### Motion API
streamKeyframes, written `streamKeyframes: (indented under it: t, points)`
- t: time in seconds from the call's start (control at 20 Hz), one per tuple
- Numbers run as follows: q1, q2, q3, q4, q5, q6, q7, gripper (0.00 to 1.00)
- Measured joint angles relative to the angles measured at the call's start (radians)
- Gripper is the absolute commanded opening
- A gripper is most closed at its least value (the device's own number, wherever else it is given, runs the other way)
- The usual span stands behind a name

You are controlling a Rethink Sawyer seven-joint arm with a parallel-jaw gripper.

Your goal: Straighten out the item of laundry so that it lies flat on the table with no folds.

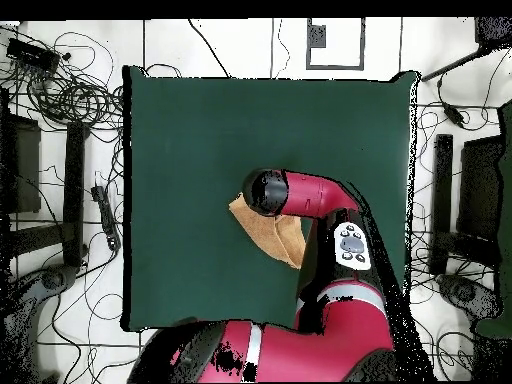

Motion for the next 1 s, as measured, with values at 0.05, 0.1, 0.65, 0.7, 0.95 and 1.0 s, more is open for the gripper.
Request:
streamKeyframes:
  t: [0.05,0.1,0.65,0.7,0.95,1.0]
  points:
    - [0.001,-0.001,0.000,0.000,0.000,0.000,0.000,1.00]
    - [0.001,-0.001,0.000,0.000,0.000,0.000,0.000,1.00]
    - [0.003,-0.002,-0.002,0.001,0.000,0.000,0.000,1.00]
    - [0.003,-0.003,-0.002,0.002,0.000,0.000,0.000,1.00]
    - [0.003,-0.017,-0.002,0.026,0.000,0.000,0.000,1.00]
    - [0.003,-0.020,-0.002,0.035,0.000,-0.001,0.000,1.00]
